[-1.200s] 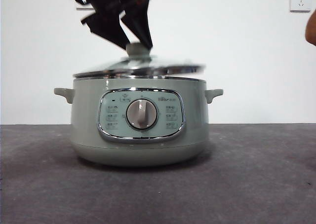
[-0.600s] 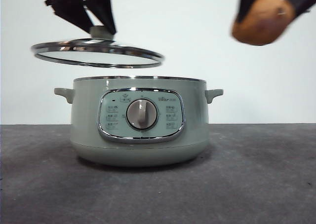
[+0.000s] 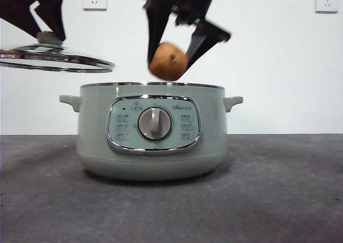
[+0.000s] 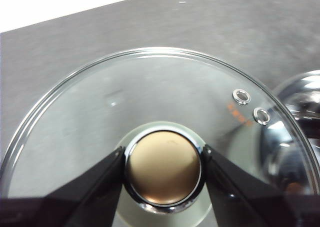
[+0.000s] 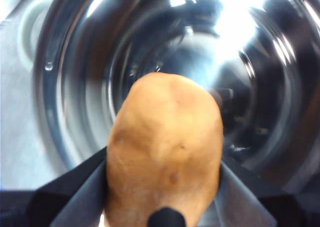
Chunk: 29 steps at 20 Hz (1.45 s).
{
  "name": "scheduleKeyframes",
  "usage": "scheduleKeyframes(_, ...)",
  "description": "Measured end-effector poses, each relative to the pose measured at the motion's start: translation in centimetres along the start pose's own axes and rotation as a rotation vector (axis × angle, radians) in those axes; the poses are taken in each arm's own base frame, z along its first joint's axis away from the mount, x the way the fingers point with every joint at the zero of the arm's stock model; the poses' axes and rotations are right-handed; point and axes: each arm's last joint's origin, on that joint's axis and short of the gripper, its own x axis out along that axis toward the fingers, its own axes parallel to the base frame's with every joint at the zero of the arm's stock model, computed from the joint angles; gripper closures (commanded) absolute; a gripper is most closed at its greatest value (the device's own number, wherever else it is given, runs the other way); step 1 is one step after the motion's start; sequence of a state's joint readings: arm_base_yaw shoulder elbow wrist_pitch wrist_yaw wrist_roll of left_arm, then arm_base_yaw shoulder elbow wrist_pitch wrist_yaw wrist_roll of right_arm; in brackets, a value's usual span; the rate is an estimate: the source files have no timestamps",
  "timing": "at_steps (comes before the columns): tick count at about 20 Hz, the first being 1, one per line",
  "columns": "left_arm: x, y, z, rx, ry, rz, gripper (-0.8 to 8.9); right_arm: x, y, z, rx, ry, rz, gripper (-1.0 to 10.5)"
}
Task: Pick up the potato,open the lid,put the potato in the pot,close the lid
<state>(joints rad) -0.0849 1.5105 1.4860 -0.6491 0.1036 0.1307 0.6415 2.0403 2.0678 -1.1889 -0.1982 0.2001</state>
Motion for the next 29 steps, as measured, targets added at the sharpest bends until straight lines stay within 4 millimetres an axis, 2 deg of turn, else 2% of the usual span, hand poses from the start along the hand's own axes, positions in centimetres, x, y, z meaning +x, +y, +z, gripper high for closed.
scheduleKeyframes(4, -0.2, 1.9, -0.2, -0.037, -0.002, 0.047, 8.23, 4.0, -0.4, 1.6, 0.011, 0.031, -0.025, 9.6)
scheduleKeyframes(7, -0.3, 2.1, -0.2, -0.042, -0.004, 0.051, 8.23, 7.1, -0.6, 1.9, 0.012, 0.049, -0.04, 9.6)
scheduleKeyframes(9, -0.3, 2.1, -0.2, -0.042, -0.004, 0.049, 8.23, 8.1, -0.4, 2.0, 0.007, 0.054, -0.046, 9.6)
scheduleKeyframes(15, -0.3, 1.9, -0.2, -0.058, -0.012, -0.002, 8.23, 8.4, 0.5, 1.8, -0.022, 0.034, -0.112, 9.2)
scheduleKeyframes(16, -0.3, 1.9, -0.2, -0.059, -0.013, -0.005, 8.23, 8.4, 0.6, 1.8, -0.024, 0.034, -0.112, 8.1)
scheduleKeyframes(18, -0.3, 1.9, -0.2, -0.064, -0.012, -0.031, 8.23, 8.4, 0.8, 1.7, -0.026, 0.04, -0.111, 5.0)
scheduleKeyframes(19, -0.3, 1.8, -0.3, -0.068, -0.011, -0.041, 8.23, 8.4, 0.8, 1.6, -0.027, 0.045, -0.112, 3.8)
scheduleKeyframes(20, -0.3, 1.8, -0.3, -0.071, -0.011, -0.048, 8.23, 8.4, 0.9, 1.5, -0.027, 0.055, -0.114, 3.3)
scheduleKeyframes(26, -0.3, 1.8, -0.5, -0.091, 0.01, -0.053, 8.23, 8.3, 0.8, 1.3, -0.02, 0.084, -0.124, 3.1)
scheduleKeyframes(29, -0.2, 1.3, -0.6, -0.092, 0.031, -0.063, 8.23, 6.8, 2.0, 1.6, -0.052, 0.046, -0.179, 3.1)
